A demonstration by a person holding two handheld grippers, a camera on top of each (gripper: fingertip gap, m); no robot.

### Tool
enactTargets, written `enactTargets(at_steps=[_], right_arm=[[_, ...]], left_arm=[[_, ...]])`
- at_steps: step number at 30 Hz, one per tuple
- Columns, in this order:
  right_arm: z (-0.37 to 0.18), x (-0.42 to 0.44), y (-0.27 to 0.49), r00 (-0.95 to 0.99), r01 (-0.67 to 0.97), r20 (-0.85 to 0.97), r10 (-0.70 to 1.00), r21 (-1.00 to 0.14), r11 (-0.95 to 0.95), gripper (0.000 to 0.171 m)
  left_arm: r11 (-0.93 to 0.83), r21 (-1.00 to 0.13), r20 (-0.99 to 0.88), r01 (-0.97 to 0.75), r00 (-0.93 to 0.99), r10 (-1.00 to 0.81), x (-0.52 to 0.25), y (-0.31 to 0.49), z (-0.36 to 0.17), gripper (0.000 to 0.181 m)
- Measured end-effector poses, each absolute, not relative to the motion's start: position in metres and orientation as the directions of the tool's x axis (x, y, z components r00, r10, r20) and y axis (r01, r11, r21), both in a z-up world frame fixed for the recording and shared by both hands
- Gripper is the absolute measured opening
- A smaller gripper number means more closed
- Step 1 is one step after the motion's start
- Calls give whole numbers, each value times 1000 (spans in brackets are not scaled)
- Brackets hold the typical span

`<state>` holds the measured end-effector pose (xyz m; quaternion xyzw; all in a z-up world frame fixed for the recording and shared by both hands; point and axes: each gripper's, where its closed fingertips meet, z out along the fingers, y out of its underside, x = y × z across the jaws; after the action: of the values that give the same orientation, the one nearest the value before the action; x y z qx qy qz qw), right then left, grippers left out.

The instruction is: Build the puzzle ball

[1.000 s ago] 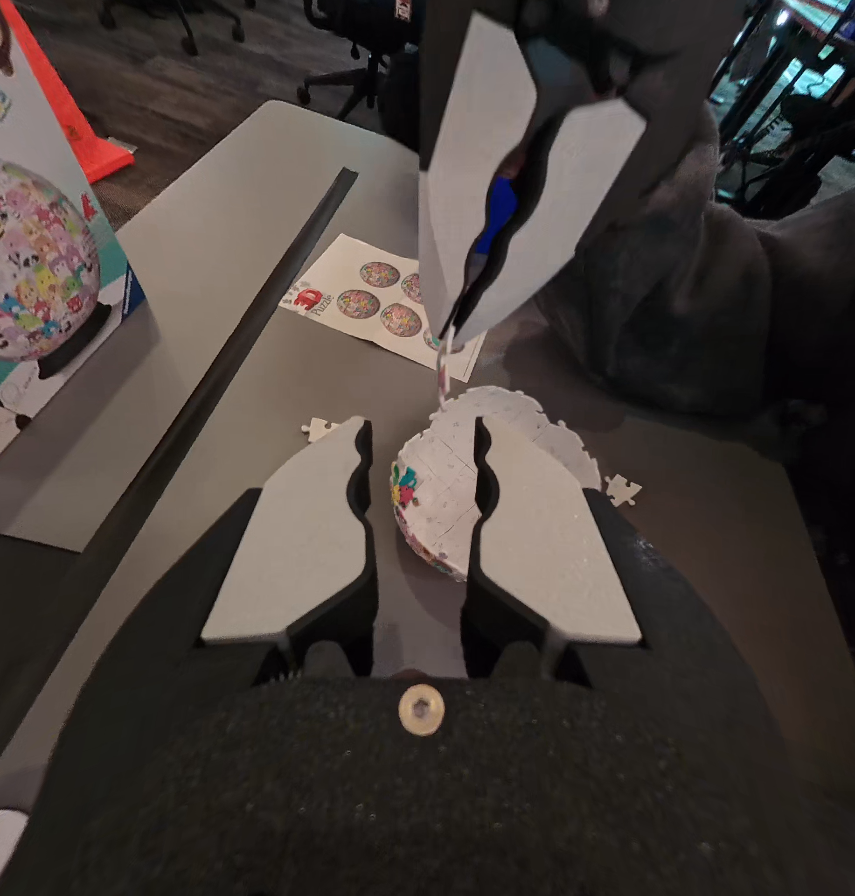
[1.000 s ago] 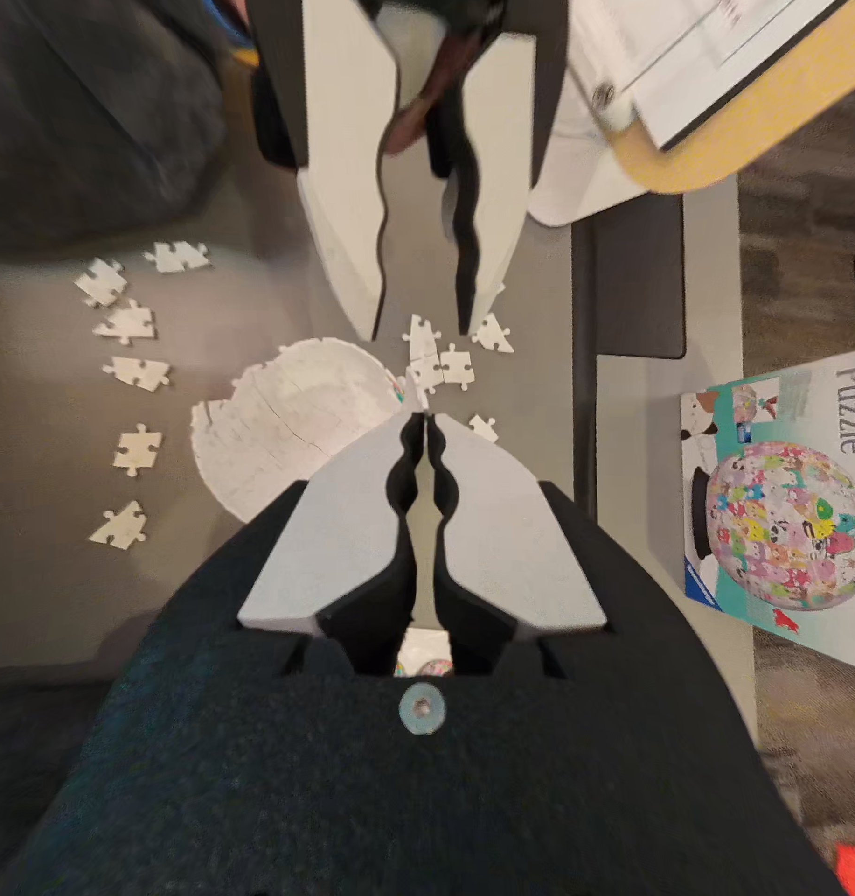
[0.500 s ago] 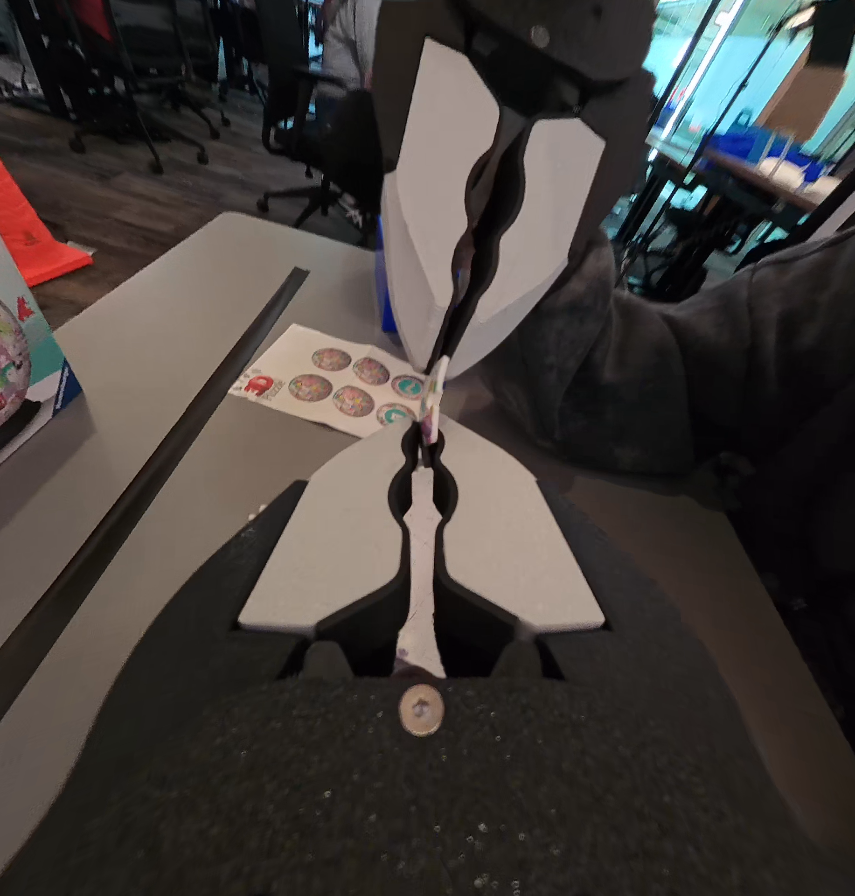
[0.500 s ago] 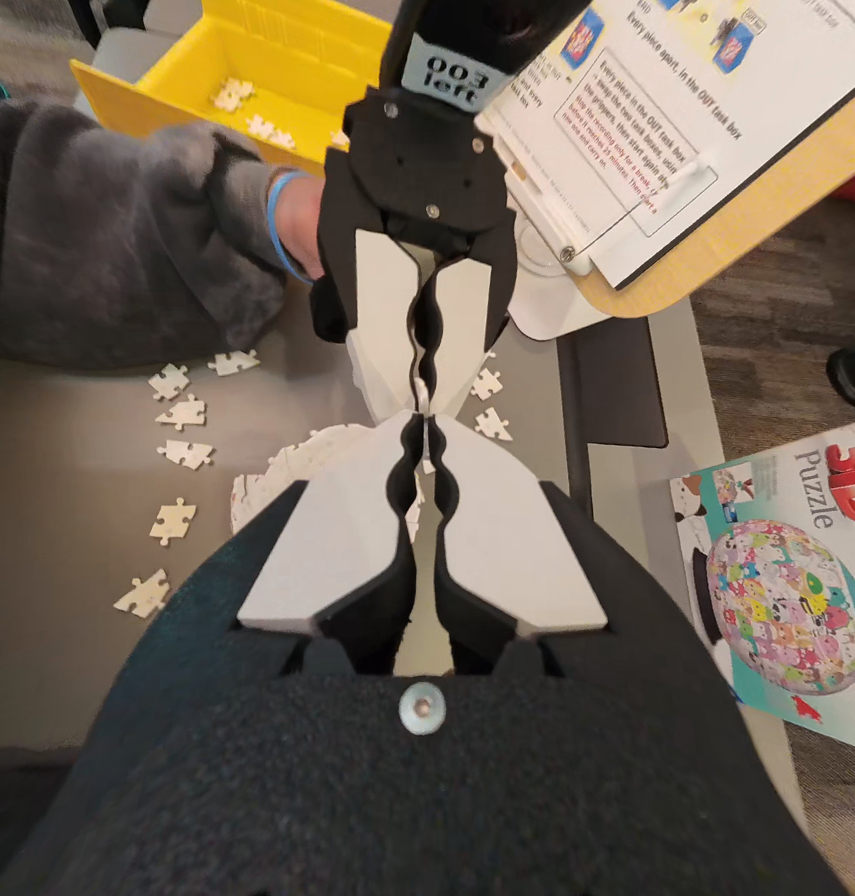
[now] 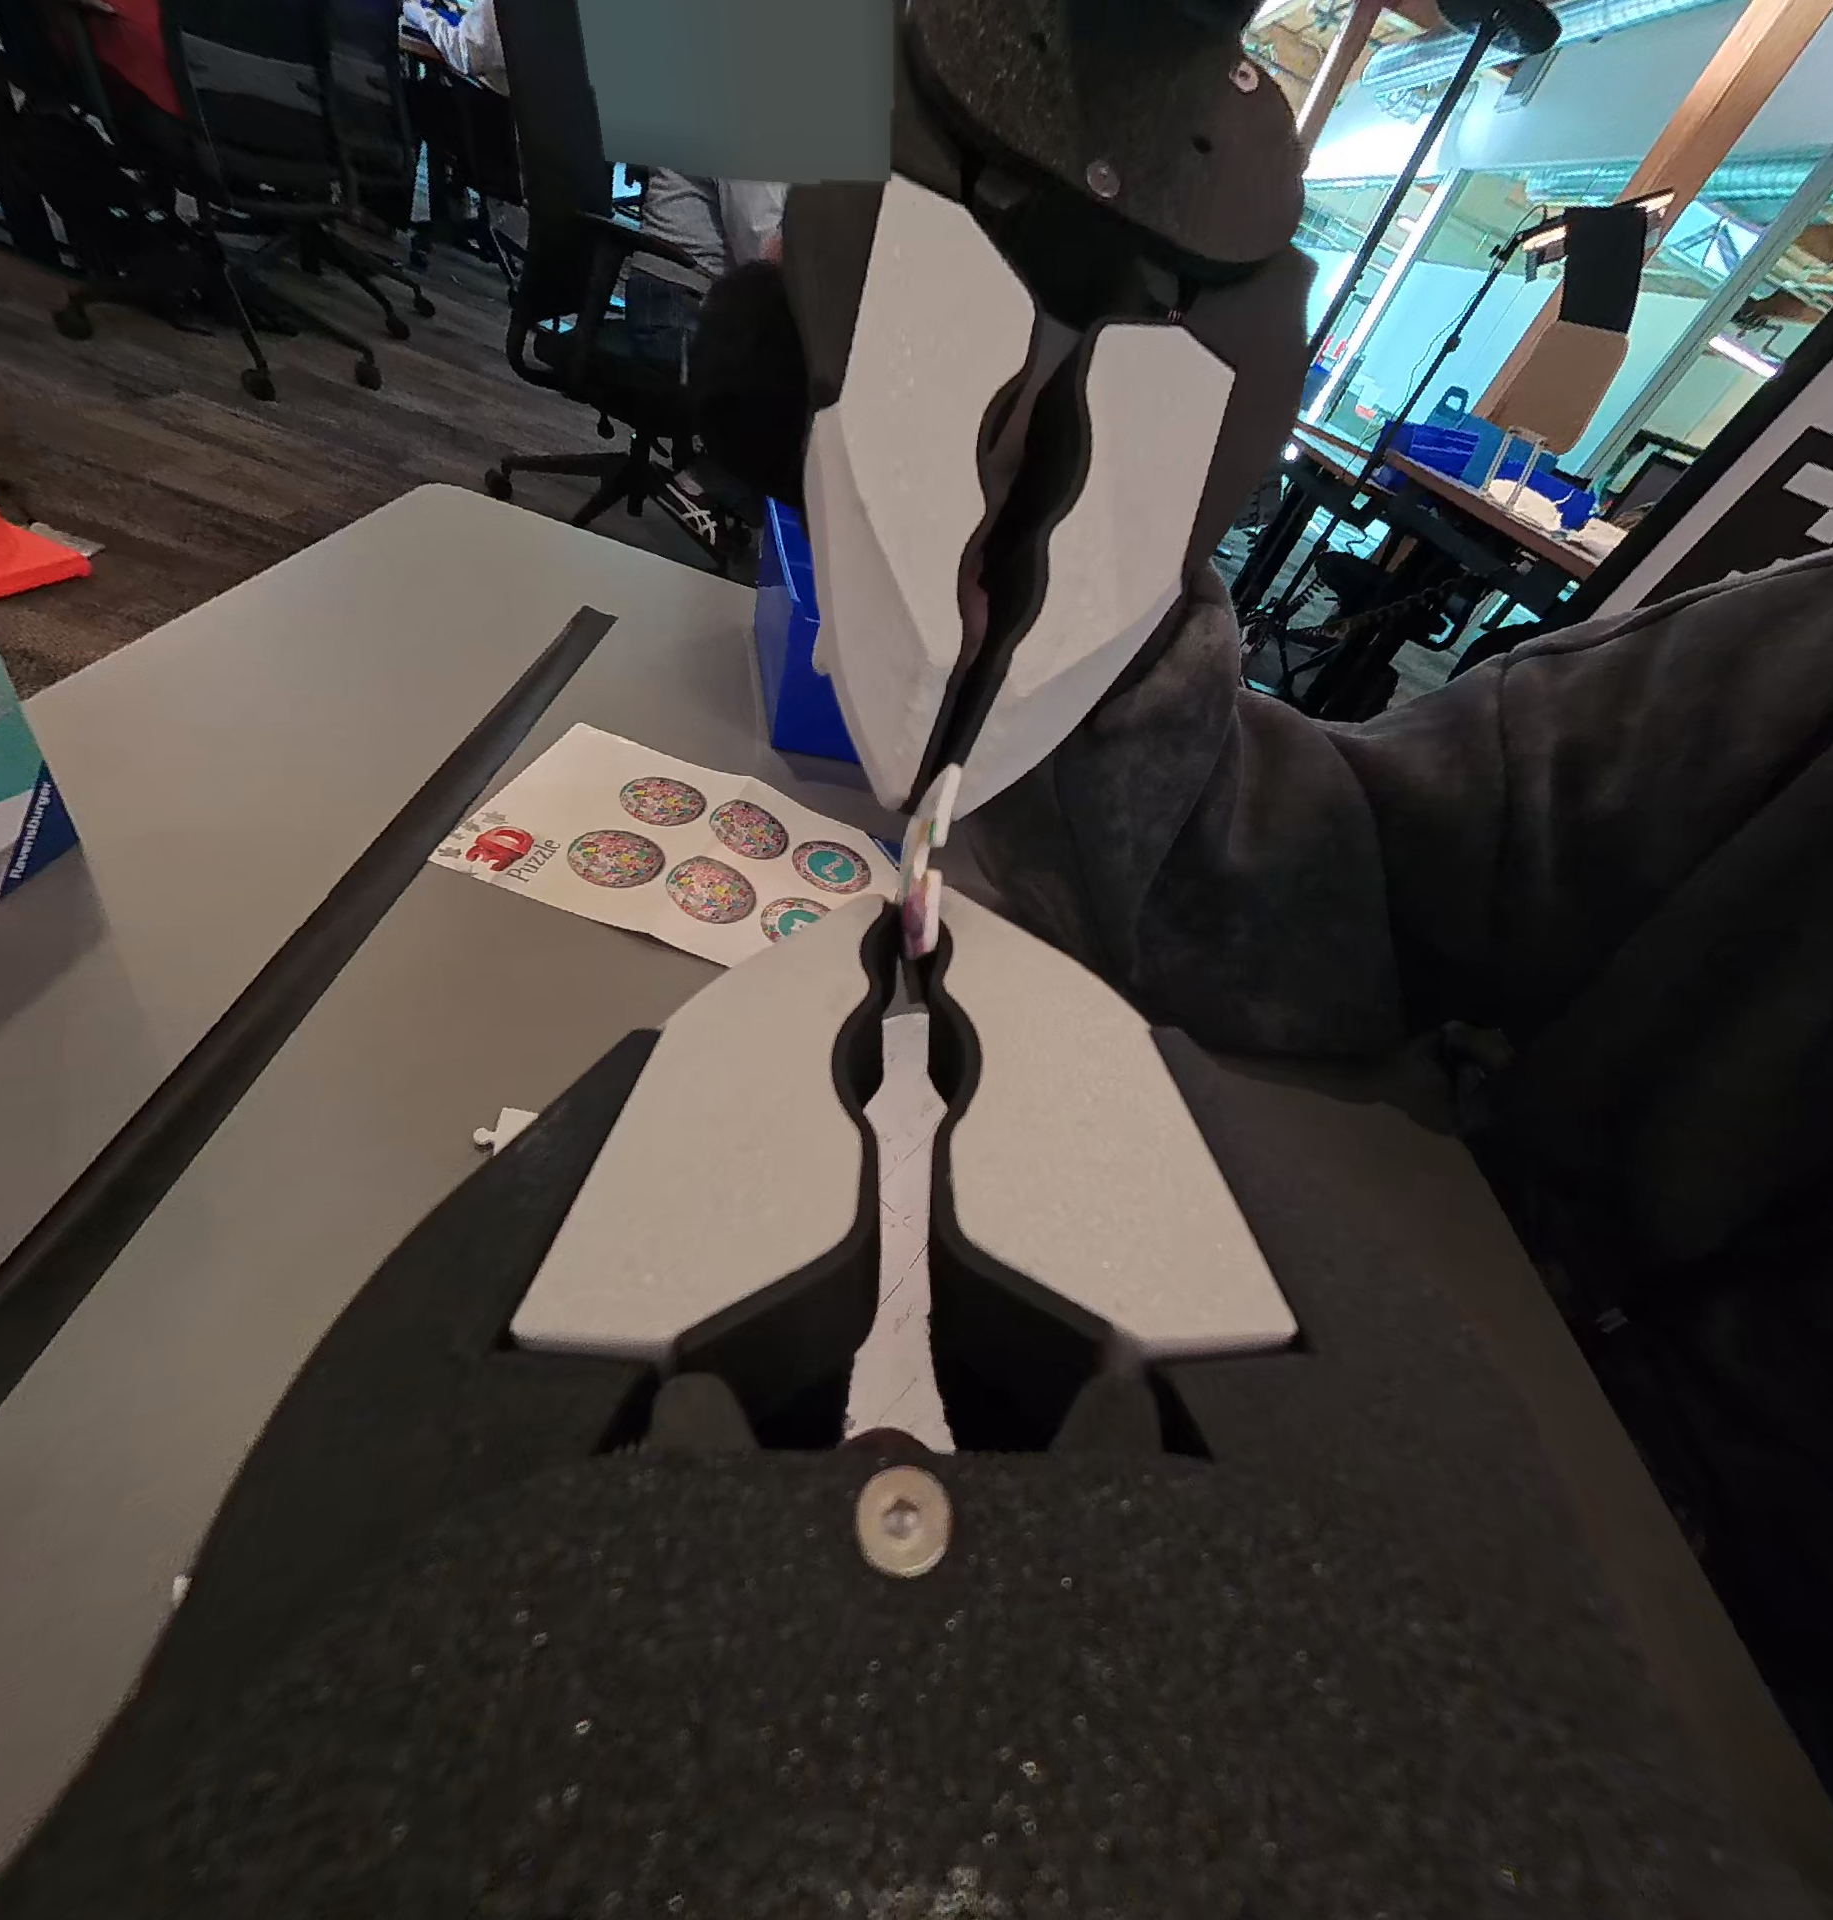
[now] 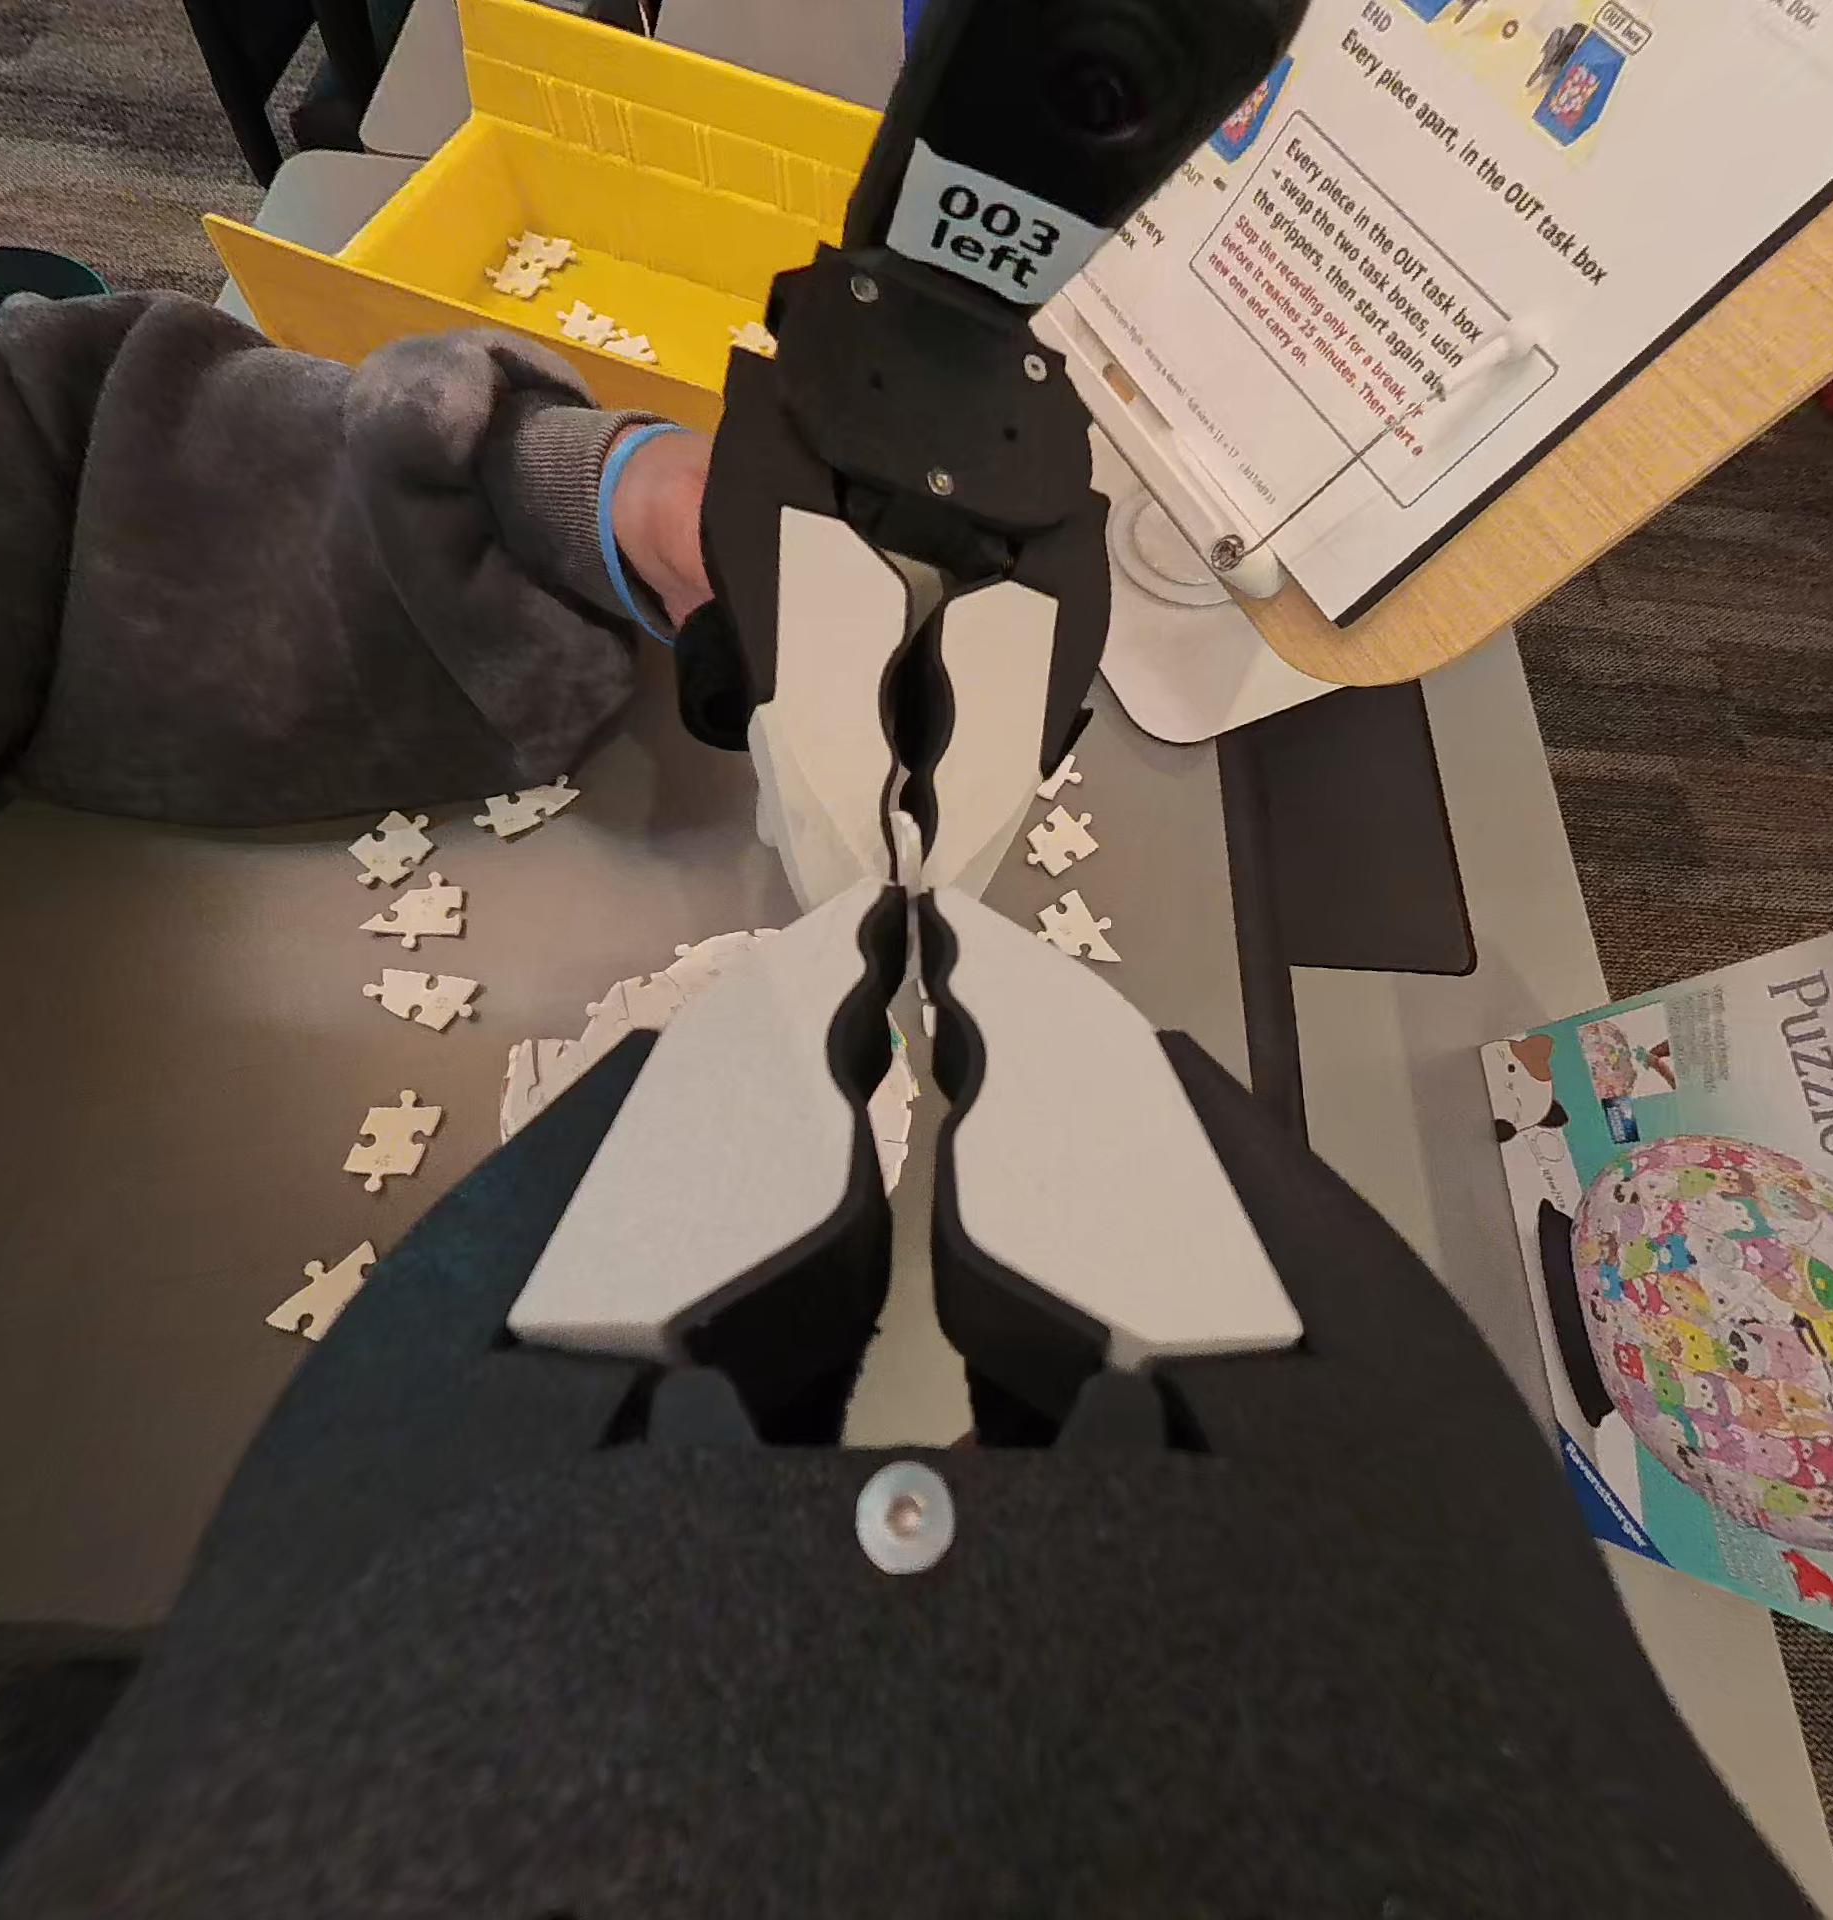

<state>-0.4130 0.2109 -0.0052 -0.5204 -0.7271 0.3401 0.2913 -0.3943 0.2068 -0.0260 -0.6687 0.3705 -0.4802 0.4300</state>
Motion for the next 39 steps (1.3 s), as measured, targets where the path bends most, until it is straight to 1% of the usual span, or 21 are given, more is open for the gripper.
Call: enactTargets(at_steps=[2, 5, 13, 21, 22, 23, 24, 25, 28, 29, 30, 32, 34, 37, 39], right_arm=[[-6, -414, 209, -298, 555, 61, 953, -801, 225, 5], [-8, -415, 207, -307, 560, 54, 950, -797, 226, 3], [-3, -413, 208, -310, 537, 45, 950, -816, 214, 2], [-14, -411, 212, -327, 569, 30, 944, -791, 222, 2], [-18, -410, 212, -336, 583, 33, 941, -778, 235, 1], [-23, -408, 214, -332, 607, 43, 942, -755, 248, 1], [-30, -405, 219, -317, 639, 59, 947, -724, 259, 1], [-38, -402, 226, -295, 681, 79, 952, -682, 268, 1], [-66, -394, 233, -256, 796, 100, 961, -543, 268, 1], [-76, -392, 232, -253, 831, 106, 962, -486, 272, 1], [-84, -391, 227, -264, 846, 103, 959, -453, 282, 1], [-94, -394, 210, -298, 837, 83, 951, -455, 303, 2], [-103, -393, 204, -319, 831, 128, 939, -440, 342, 2], [-108, -390, 209, -339, 801, 255, 906, -427, 420, 2], [-106, -388, 212, -337, 793, 249, 908, -445, 417, 1]], left_arm=[[-352, -933, 324, -76, 252, -912, -393, 205, -24, 2], [-348, -934, 317, -86, 254, -914, -392, 204, -25, 2], [-354, -933, 329, -70, 239, -913, -392, 205, -25, 2], [-379, -922, 351, -74, 247, -903, -390, 208, -35, 2], [-391, -916, 361, -85, 247, -899, -390, 207, -38, 3], [-409, -908, 375, -93, 256, -891, -391, 208, -39, 9], [-428, -899, 389, -92, 277, -878, -395, 208, -39, 22], [-445, -892, 402, -82, 307, -862, -401, 210, -39, 29], [-495, -865, 412, -84, 446, -795, -425, 213, -49, 37], [-513, -852, 396, -106, 512, -762, -434, 213, -59, 37], [-534, -834, 367, -136, 586, -723, -444, 214, -71, 36], [-557, -810, 307, -187, 674, -672, -456, 216, -93, 34], [-573, -799, 288, -183, 719, -632, -460, 228, -110, 23], [-635, -752, 387, -176, 662, -642, -447, 243, -132, 22], [-667, -719, 445, -194, 608, -657, -434, 249, -144, 15]])
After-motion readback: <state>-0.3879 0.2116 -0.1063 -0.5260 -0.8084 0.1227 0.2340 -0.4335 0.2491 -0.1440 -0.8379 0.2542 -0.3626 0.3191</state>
